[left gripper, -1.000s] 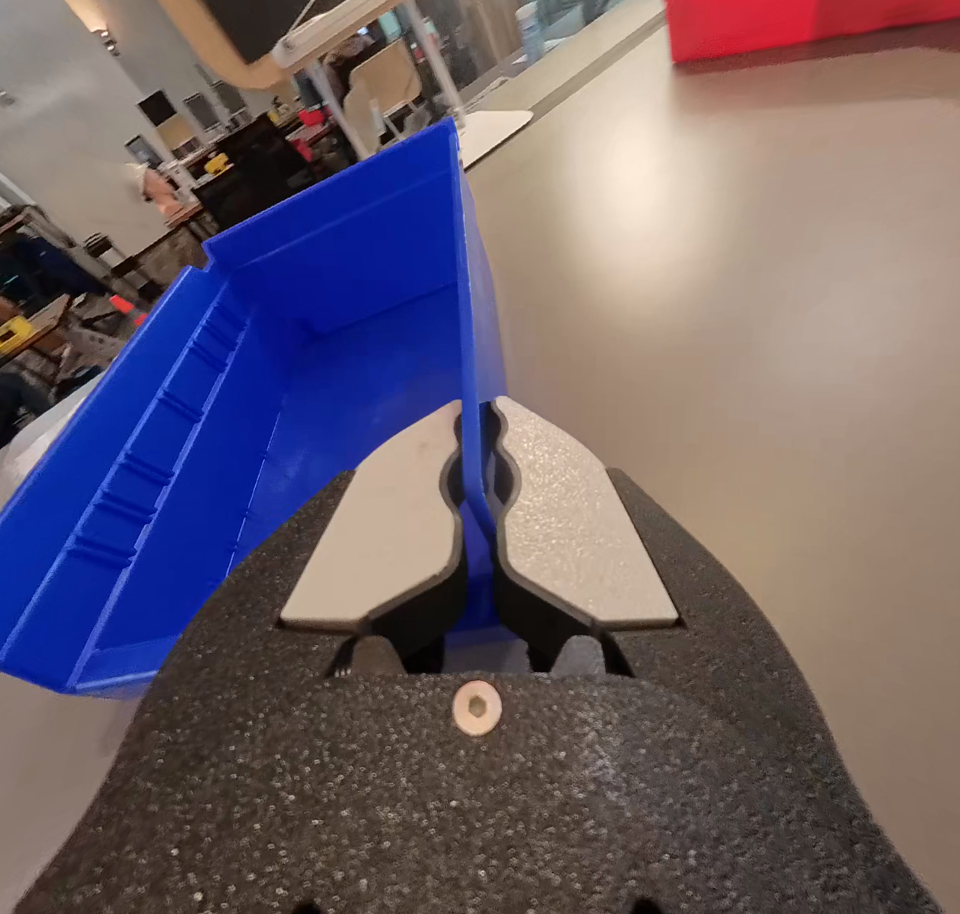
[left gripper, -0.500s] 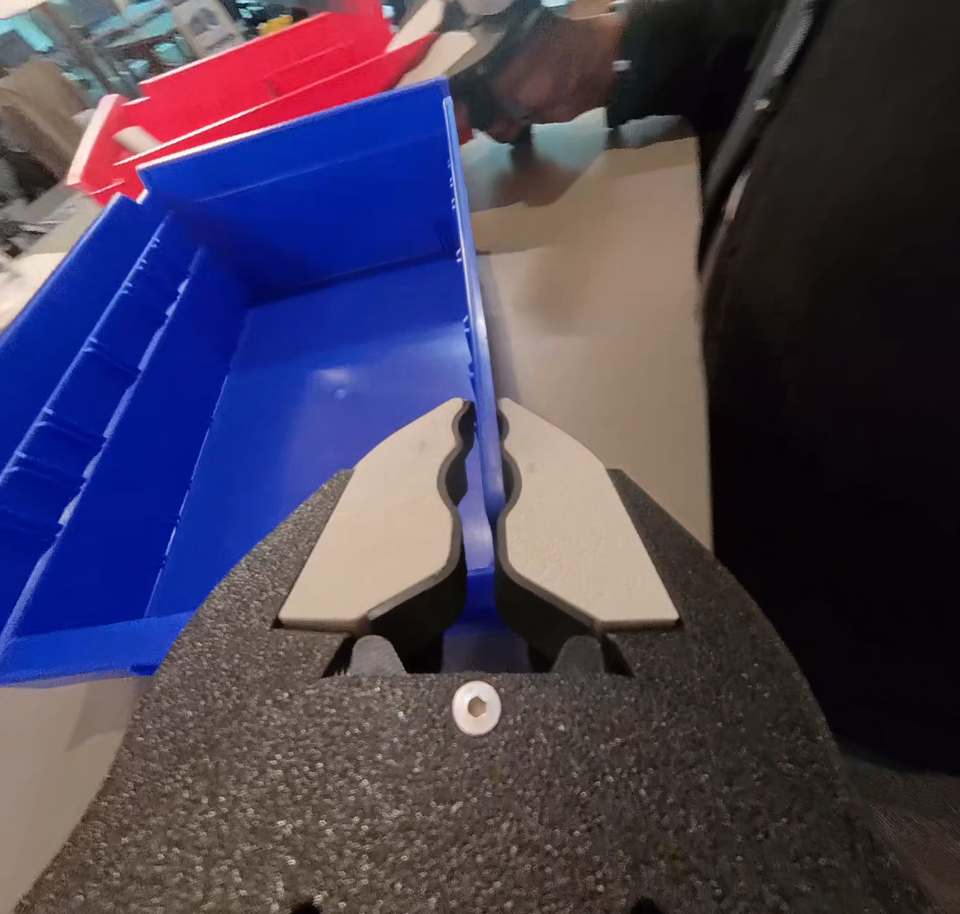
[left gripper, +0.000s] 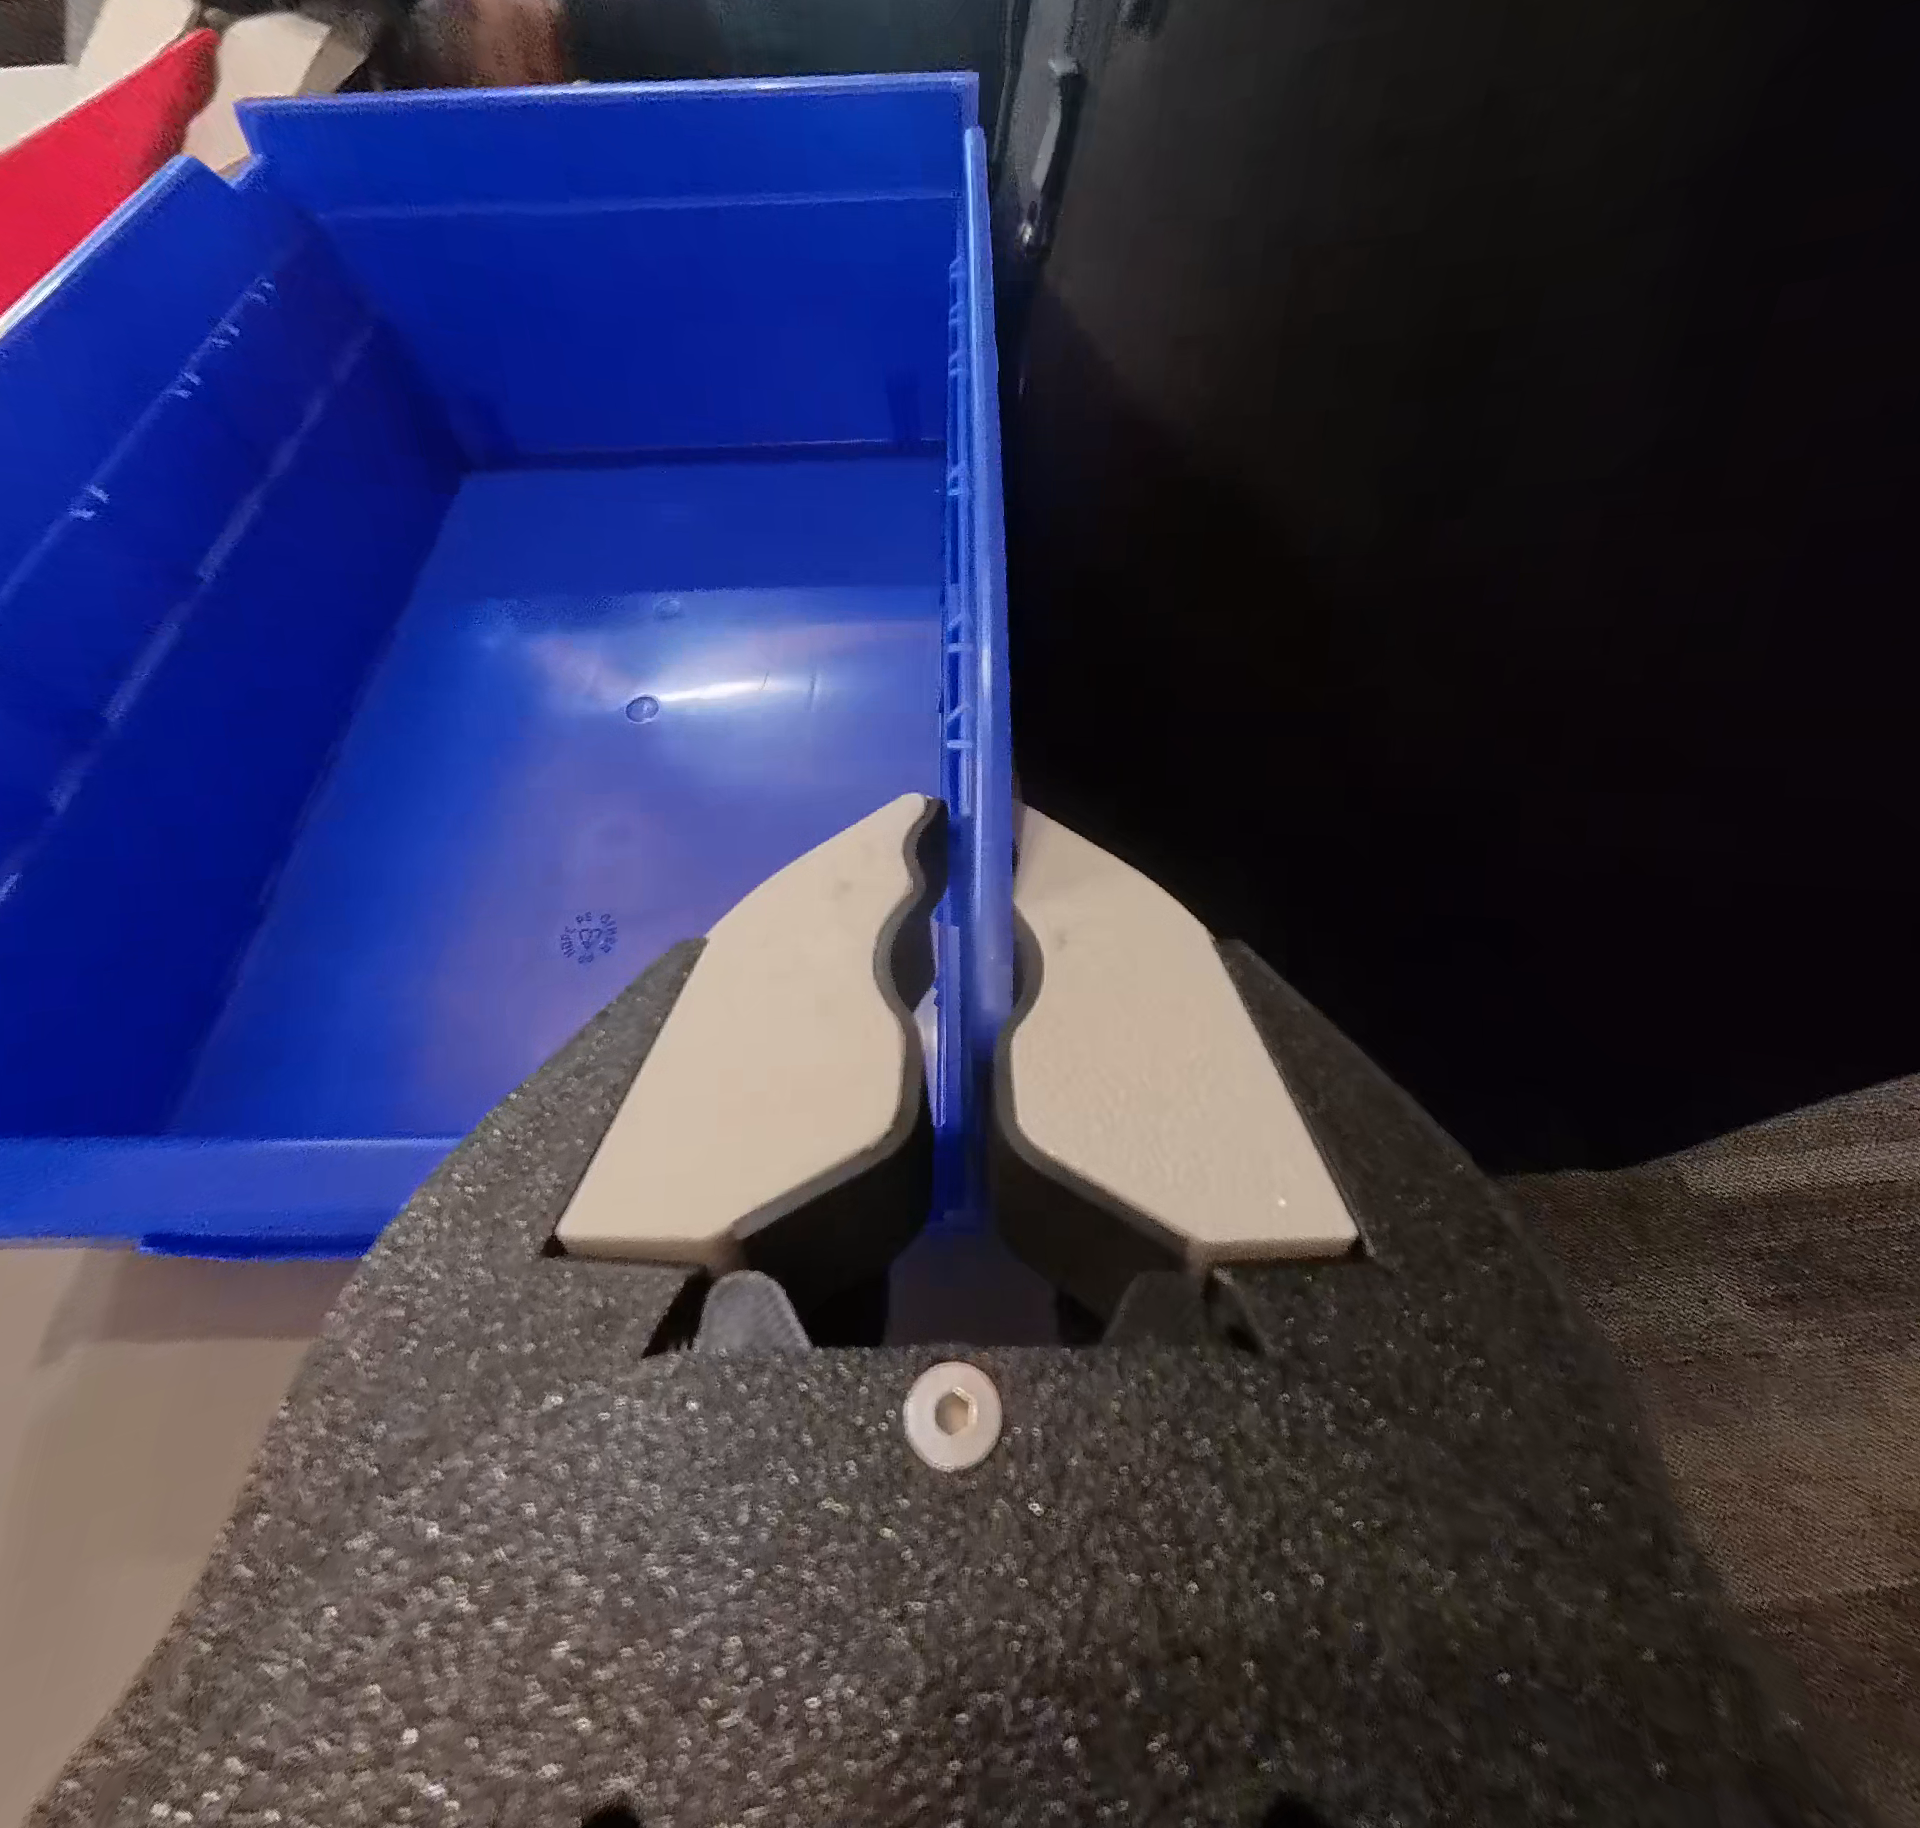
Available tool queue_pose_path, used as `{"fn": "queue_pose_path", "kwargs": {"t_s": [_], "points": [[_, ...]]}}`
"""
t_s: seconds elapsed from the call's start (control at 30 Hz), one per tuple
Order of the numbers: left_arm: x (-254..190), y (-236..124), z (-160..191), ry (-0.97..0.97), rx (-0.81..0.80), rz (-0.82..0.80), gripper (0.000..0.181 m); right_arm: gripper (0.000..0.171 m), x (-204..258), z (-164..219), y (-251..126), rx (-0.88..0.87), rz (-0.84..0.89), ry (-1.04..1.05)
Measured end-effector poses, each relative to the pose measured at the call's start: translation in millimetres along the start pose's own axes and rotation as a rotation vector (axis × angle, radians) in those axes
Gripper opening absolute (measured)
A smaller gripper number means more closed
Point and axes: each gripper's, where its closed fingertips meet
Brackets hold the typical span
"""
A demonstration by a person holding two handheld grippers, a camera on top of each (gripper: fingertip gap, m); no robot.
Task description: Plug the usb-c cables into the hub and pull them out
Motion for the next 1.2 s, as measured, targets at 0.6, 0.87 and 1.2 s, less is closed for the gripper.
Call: {"fn": "queue_pose_path", "kwargs": {"t_s": [0.6,0.87,1.2], "points": [[4.8,51.6,-28.0,0.079,-0.039,0.028,0.006,0.012,12.4,-30.3,93.5,0.004,-0.236,-0.011],[0.7,37.6,-54.3,-0.041,-0.239,-0.032,0.017,0.018,-24.2,-54.2,54.8,-0.101,-0.127,0.034],[139.5,-59.6,-50.8,-0.318,-0.296,-0.68,0.042,0.056,-43.0,-55.0,-47.8,0.185,0.225,0.295]]}}
Point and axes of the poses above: each gripper's, where its closed fingertips meet, y out along the fingers, z out of its underside, x = y × z across the jaws, and after that the axes turned 7 degrees about y, right-handed
